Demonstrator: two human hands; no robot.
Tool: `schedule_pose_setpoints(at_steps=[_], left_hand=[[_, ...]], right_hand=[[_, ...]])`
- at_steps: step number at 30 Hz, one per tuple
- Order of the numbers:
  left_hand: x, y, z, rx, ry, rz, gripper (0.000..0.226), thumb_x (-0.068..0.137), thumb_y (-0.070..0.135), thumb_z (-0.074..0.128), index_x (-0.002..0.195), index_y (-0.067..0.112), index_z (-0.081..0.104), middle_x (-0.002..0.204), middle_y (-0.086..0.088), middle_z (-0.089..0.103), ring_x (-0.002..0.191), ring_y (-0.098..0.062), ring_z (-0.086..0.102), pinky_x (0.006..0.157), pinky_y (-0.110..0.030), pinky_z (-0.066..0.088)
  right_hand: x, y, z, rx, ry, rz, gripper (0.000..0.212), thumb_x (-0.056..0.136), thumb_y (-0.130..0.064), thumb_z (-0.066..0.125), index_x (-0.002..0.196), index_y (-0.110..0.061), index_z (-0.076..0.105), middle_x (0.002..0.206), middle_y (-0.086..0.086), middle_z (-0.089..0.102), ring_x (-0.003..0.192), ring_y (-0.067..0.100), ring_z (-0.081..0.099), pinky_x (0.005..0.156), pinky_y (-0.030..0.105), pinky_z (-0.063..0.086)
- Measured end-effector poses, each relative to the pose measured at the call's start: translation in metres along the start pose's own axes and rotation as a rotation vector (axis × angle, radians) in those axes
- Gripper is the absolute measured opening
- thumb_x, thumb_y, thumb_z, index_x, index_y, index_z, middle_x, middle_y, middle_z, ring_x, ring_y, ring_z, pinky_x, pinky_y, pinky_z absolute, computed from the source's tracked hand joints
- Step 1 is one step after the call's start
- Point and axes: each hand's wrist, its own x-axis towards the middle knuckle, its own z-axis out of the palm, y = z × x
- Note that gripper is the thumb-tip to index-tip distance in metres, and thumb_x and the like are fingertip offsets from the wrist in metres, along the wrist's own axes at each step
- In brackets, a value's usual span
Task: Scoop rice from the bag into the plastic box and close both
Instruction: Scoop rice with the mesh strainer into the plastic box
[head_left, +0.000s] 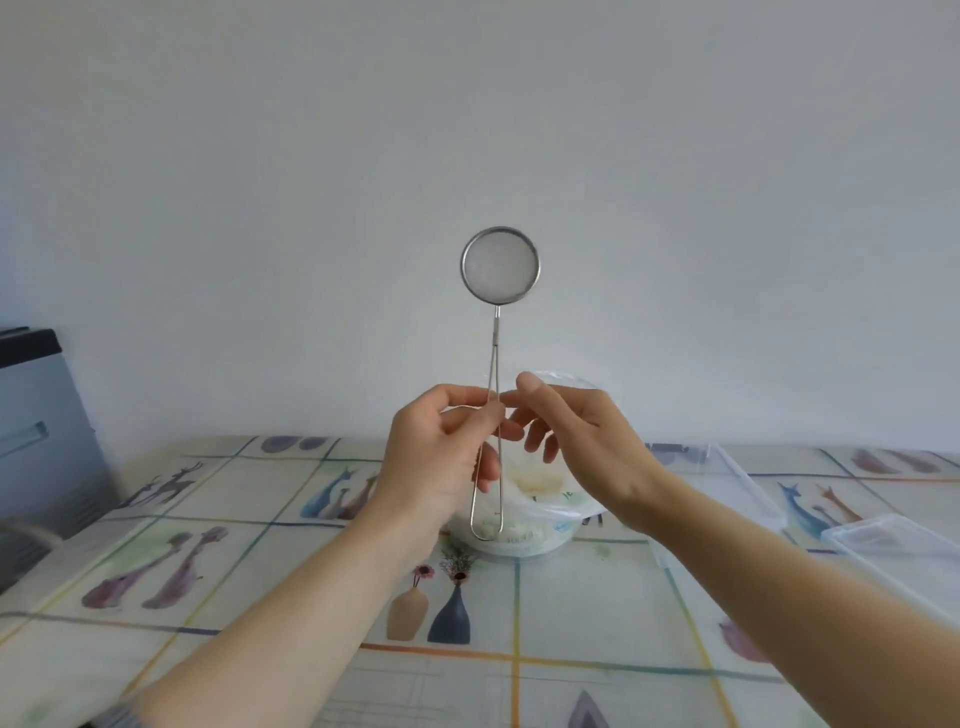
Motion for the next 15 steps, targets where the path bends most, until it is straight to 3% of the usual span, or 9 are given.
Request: schedule_pose_setpoints(at_steps=[4,6,9,12,15], left_hand=[[-0.003,0.004,0.029,0.063,-0.126,-0.060,0.013,0.088,0.012,0.069,0.100,0.009,0.071,0.074,-0.007,0.077,0.049,-0.016,0.062,0.050,-0.022,0.051],[-0.001,0.003,0.037,0.177,-0.169,0.004,0.020,0.086,0.016,0.070,0.105,0.020,0.076,0.081,0.002,0.079,0.064,-0.012,0.070,0.061,-0.022,0.055],[-0.002,0.000,0.049,0.443,-0.190,0.149,0.020,0.084,0.030,0.071,0.101,0.038,0.077,0.090,0.021,0.076,0.083,0.000,0.067,0.074,-0.017,0.048],[-0.003,-0.003,0.059,0.643,-0.086,0.275,0.015,0.083,0.032,0.069,0.093,0.040,0.078,0.094,0.020,0.072,0.095,-0.005,0.058,0.083,-0.020,0.042],[-0.004,-0.004,0.063,0.805,0.056,0.483,0.008,0.079,0.034,0.075,0.086,0.037,0.077,0.095,0.013,0.067,0.096,-0.013,0.052,0.087,-0.030,0.036]], right_hand=[[-0.009,-0.002,-0.016,-0.019,0.079,-0.029,0.029,0.097,-0.020,0.051,0.084,-0.005,0.073,0.070,0.002,0.065,0.063,0.003,0.058,0.061,0.021,0.047],[-0.015,0.001,-0.027,-0.045,0.112,-0.003,0.029,0.098,-0.017,0.048,0.087,-0.005,0.071,0.081,0.008,0.071,0.070,0.007,0.061,0.064,0.024,0.050],[-0.026,0.006,-0.037,-0.038,0.157,0.038,0.029,0.100,-0.017,0.043,0.092,-0.005,0.068,0.092,0.009,0.074,0.080,0.018,0.066,0.075,0.032,0.056],[-0.034,0.009,-0.039,-0.038,0.194,0.055,0.027,0.101,-0.016,0.040,0.094,-0.003,0.063,0.092,0.018,0.071,0.082,0.028,0.066,0.085,0.045,0.056],[-0.038,0.008,-0.034,0.042,0.180,0.058,0.022,0.101,-0.015,0.035,0.097,-0.007,0.056,0.078,0.019,0.068,0.065,0.026,0.065,0.073,0.045,0.059]])
